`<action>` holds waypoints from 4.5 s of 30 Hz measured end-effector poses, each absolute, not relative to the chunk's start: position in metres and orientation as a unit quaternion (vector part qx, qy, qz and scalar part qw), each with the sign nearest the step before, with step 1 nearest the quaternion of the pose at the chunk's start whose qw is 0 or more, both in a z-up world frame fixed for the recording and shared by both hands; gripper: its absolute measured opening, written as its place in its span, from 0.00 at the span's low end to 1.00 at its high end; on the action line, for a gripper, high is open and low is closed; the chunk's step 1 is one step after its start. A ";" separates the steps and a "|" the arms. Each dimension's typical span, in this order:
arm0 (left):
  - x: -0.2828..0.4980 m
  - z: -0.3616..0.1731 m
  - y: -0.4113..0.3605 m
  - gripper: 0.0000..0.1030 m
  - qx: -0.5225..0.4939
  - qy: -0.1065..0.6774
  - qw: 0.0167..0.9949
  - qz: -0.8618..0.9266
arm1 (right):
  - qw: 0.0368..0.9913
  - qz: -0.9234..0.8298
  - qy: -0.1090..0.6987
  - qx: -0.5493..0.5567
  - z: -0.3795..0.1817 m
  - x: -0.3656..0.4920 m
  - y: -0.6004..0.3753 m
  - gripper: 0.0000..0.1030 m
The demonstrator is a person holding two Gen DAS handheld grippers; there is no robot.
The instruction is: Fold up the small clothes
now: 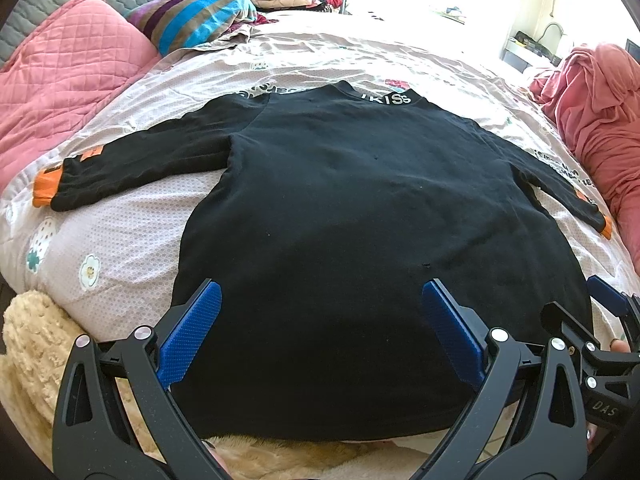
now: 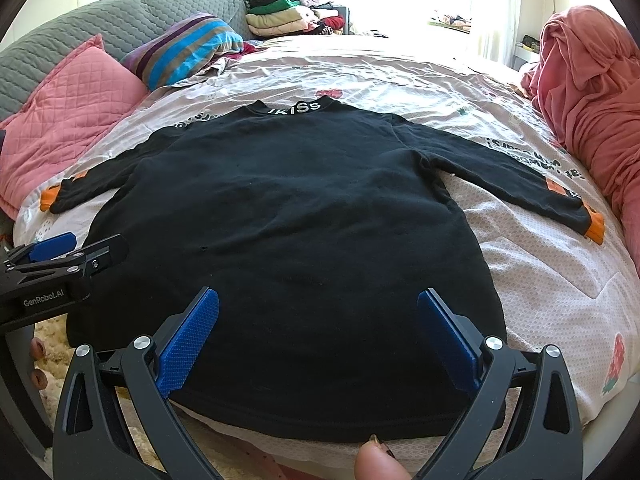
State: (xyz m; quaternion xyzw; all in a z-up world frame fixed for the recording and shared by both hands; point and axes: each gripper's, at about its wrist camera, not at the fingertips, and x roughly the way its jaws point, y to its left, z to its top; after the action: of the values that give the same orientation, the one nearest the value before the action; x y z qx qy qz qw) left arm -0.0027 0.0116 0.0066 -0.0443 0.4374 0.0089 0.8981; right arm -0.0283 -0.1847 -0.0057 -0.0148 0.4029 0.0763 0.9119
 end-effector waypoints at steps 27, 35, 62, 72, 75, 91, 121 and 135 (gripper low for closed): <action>0.043 0.017 0.020 0.92 -0.053 0.436 0.898 0.014 | 0.924 0.067 0.376 -0.028 0.008 0.019 -0.179 0.96; 0.075 0.023 0.017 0.92 -0.057 0.436 0.898 0.005 | 0.926 0.049 0.374 -0.022 0.014 0.052 -0.191 0.96; 0.159 0.015 -0.016 0.92 -0.046 0.456 0.889 -0.005 | 0.908 -0.122 0.391 0.092 -0.005 0.127 -0.336 0.96; 0.178 0.003 -0.038 0.92 -0.032 0.474 0.880 -0.015 | 0.886 -0.187 0.398 0.147 -0.022 0.117 -0.406 0.96; 0.184 -0.002 -0.040 0.92 -0.038 0.479 0.877 -0.016 | 0.876 -0.207 0.400 0.174 -0.027 0.112 -0.432 0.96; 0.215 -0.015 -0.046 0.92 -0.046 0.488 0.872 0.005 | 0.851 -0.268 0.366 0.263 -0.053 0.130 -0.523 0.66; 0.189 0.038 0.028 0.92 -0.241 0.441 0.862 -0.069 | 0.962 0.044 0.259 0.077 0.080 0.159 -0.293 0.18; 0.183 0.013 0.070 0.92 -0.328 0.443 0.829 -0.090 | 0.941 0.118 0.316 -0.009 0.034 0.183 -0.178 0.20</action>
State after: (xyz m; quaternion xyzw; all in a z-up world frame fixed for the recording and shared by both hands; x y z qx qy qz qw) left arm 0.1835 0.0701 0.0131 -0.3279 0.4434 -0.0902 0.8293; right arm 0.1830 -0.1780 0.0338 -0.0090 0.3162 0.1183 0.9413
